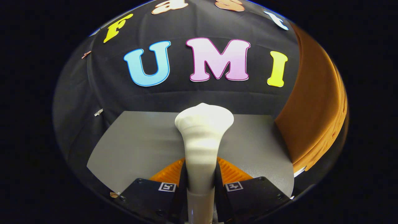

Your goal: Iron the clothes twice with a garment steamer, once on the left side and once on the right side.

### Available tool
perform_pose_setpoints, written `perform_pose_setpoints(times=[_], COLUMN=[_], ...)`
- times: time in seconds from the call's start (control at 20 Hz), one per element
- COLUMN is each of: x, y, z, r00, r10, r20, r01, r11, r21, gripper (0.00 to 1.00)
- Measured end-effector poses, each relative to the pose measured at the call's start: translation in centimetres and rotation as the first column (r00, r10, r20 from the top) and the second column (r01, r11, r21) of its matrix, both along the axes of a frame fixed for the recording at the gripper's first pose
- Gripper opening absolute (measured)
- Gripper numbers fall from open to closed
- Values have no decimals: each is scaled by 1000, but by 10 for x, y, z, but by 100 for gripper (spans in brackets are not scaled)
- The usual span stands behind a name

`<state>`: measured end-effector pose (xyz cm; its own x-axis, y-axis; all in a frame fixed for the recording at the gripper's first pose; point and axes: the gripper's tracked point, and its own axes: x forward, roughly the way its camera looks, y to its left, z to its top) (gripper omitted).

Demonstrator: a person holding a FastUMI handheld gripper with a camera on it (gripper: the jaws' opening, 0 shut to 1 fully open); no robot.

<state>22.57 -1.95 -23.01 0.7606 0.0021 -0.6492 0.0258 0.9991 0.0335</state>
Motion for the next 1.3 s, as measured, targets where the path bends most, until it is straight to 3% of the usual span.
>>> perform_pose_setpoints(times=[0.25,0.9,1.3], x=[-16,-109,-183], y=[6,26,-3], z=[41,93,122], r00=[994,968,931], r10=[22,-66,-171], r20=[103,241,323], r01=[-25,50,165], r11=[999,996,985], r21=[26,70,47], gripper=[42,42,42])
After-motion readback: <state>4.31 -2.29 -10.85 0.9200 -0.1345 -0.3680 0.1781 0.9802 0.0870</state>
